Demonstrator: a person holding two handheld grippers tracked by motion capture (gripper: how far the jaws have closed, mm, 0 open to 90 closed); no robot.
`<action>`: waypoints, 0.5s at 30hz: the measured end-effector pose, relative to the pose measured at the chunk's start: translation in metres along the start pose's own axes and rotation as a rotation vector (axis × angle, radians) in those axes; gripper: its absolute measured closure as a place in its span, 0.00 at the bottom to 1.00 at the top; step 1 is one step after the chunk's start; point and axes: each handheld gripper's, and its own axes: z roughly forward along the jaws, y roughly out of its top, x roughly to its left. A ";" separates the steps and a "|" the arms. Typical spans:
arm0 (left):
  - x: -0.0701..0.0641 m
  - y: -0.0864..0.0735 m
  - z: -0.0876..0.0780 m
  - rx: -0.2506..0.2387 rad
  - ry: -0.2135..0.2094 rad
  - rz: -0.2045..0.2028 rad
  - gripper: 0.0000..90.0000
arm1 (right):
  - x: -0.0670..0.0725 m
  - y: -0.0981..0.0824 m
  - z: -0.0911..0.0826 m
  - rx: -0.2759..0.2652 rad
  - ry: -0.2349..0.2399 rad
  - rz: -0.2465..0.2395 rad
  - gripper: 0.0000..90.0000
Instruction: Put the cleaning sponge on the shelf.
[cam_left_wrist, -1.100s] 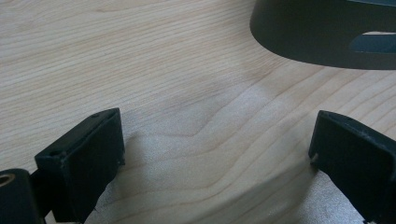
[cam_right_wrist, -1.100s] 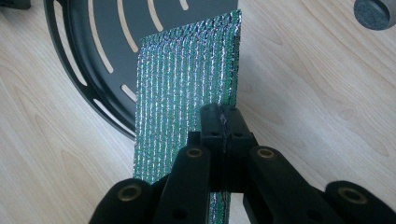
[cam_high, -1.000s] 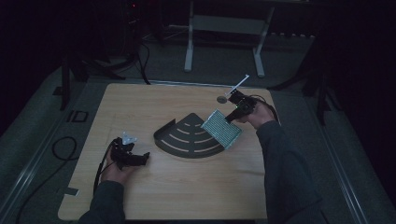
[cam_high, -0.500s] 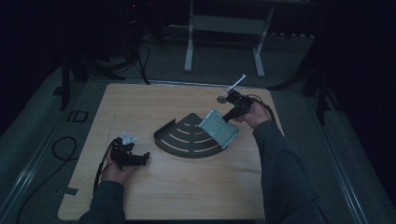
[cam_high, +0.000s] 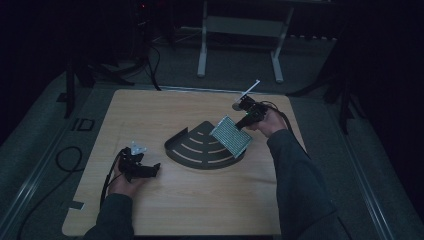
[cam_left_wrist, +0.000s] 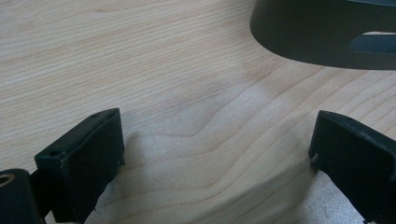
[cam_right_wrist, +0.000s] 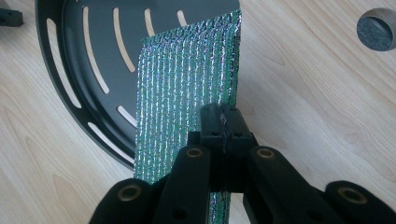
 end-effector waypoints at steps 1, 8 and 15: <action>0.000 0.000 0.000 0.000 0.000 0.000 0.04 | 0.000 0.000 0.001 -0.002 -0.001 0.000 1.00; 0.000 0.000 0.000 0.000 0.000 0.000 0.04 | 0.002 0.002 0.005 -0.003 -0.002 -0.004 1.00; 0.000 0.000 0.000 0.000 0.000 0.000 0.04 | 0.004 0.003 0.009 0.000 -0.006 -0.006 1.00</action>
